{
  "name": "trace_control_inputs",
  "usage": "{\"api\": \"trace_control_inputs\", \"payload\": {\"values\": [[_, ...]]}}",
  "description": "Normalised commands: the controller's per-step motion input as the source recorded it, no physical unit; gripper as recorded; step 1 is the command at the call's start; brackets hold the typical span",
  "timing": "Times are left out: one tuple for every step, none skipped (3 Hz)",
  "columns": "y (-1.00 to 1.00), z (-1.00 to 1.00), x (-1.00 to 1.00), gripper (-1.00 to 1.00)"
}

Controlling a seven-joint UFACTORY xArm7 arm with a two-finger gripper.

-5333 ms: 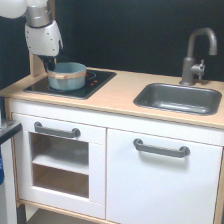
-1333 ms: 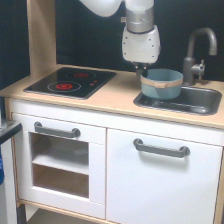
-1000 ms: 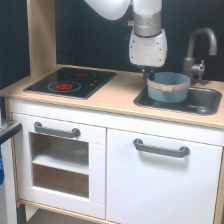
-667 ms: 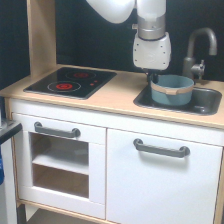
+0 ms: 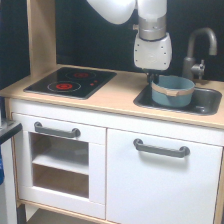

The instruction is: Place the pot in the sink

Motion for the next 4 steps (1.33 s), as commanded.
{"api": "trace_control_inputs", "payload": {"values": [[-0.10,0.31,-0.04,0.99],[-0.07,0.44,0.00,1.00],[-0.08,0.55,-0.15,1.00],[-0.08,0.55,-0.19,1.00]]}}
